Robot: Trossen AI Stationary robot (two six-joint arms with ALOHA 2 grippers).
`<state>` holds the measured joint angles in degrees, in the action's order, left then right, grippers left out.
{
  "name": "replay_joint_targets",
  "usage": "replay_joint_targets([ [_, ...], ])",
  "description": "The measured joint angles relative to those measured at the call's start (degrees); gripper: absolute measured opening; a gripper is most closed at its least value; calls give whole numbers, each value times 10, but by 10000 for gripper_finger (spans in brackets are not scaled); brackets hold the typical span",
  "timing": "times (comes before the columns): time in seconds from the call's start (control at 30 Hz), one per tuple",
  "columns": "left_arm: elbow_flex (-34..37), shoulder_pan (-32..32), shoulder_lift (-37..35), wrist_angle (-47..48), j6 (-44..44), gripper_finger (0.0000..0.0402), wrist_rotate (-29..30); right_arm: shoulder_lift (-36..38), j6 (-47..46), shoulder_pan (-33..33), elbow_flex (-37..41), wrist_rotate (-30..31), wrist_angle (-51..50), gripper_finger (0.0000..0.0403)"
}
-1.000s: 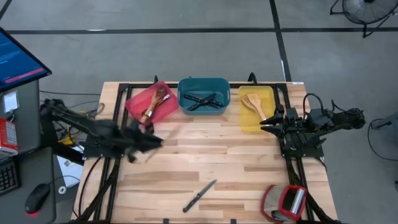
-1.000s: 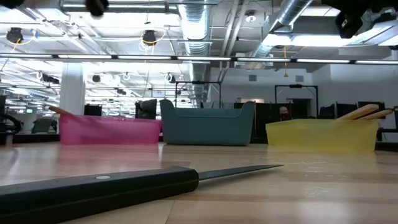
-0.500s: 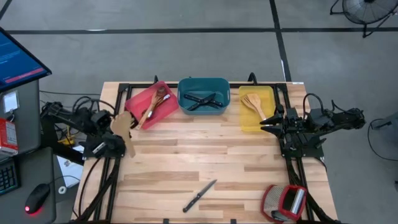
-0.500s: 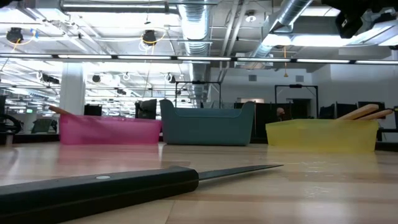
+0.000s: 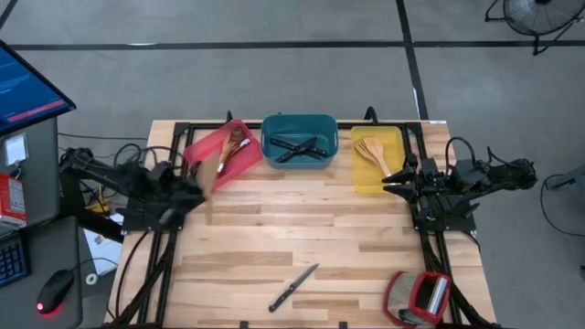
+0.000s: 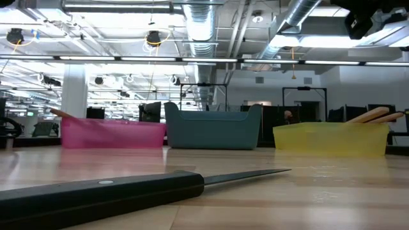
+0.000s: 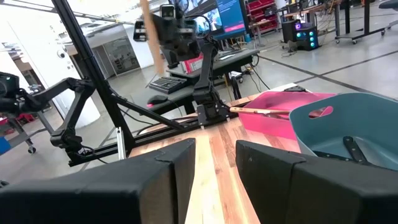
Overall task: Pick & Place Kitchen Items
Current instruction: Put the wooden serving spoon into the red bin
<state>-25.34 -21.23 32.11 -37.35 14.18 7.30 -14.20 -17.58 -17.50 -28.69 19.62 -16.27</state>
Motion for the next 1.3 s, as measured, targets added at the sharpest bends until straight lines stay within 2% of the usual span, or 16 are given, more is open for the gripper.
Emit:
replay_joint_targets([
  [0.17, 0, 0, 47, 60, -99, 49, 241, 0, 0, 0, 0, 0, 0, 126],
  [0.33, 0, 0, 122, 68, -193, 49, 486, 0, 0, 0, 0, 0, 0, 126],
  [0.43, 0, 0, 170, 68, -231, 49, 592, 0, 0, 0, 0, 0, 0, 126],
  [0.5, 0, 0, 197, 68, -233, 49, 638, 0, 1, 0, 0, 0, 0, 126],
  [0.67, 0, 0, 238, 68, -234, 49, 669, 0, 1, 0, 0, 0, 0, 126],
  [0.8, 0, 1, 229, 67, -231, 49, 675, 0, 1, 0, 0, 0, 0, 126],
  [1.03, 0, 8, 124, 67, -267, 49, 678, 0, 0, 0, 0, 0, 0, 126],
  [1.3, 0, 8, -4, 68, -414, 49, 700, 0, 0, 0, 0, 0, 0, 126],
])
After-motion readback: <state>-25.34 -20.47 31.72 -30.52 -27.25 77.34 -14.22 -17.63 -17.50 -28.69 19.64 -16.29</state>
